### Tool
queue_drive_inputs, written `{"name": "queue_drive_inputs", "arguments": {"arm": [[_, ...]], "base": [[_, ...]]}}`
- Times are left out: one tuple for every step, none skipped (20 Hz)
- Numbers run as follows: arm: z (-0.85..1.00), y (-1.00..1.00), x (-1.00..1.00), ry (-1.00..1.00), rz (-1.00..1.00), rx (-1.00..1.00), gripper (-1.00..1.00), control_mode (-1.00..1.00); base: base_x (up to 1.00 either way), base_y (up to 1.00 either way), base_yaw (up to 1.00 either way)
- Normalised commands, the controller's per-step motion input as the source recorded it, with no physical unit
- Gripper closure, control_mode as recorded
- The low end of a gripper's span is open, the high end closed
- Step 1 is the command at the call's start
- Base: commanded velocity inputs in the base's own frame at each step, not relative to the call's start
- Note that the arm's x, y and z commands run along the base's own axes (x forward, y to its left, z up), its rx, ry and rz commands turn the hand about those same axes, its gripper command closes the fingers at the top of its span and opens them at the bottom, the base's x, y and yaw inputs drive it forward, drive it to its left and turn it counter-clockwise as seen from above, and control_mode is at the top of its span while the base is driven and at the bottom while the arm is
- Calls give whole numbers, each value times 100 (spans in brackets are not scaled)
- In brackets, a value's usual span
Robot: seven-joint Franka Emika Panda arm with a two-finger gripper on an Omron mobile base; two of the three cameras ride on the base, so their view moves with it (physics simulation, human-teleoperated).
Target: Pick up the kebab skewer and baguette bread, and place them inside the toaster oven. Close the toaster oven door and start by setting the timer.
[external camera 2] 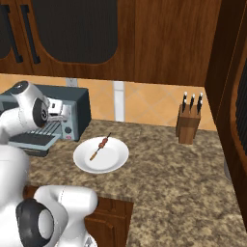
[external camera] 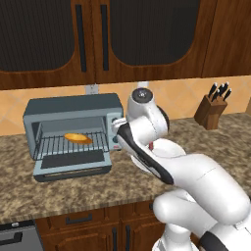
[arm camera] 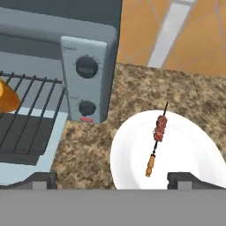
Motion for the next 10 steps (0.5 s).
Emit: {"name": "queue_drive_inputs", "arguments": {"arm": [[0, -51, 11, 0, -29, 23, -100, -100], [0, -54, 25, 1, -25, 21, -100, -100], [0, -54, 25, 2, -20, 19, -100, -100], [0, -54, 26, 3, -15, 17, -100, -100], [0, -61, 27, 3, -7, 15, -100, -100], [0, -62, 14, 2, -7, 13, -100, -100], [-1, -63, 15, 3, -7, 12, -100, -100], [-11, -61, 4, 4, -8, 14, -100, -100], [-14, -68, 0, 3, -5, 20, -100, -100], [-16, -65, 0, 3, -5, 22, -100, -100]], "base": [[0, 0, 0], [0, 0, 0], [0, 0, 0], [0, 0, 0], [0, 0, 0], [0, 0, 0], [0, 0, 0], [0, 0, 0], [0, 0, 0], [0, 0, 0]]}}
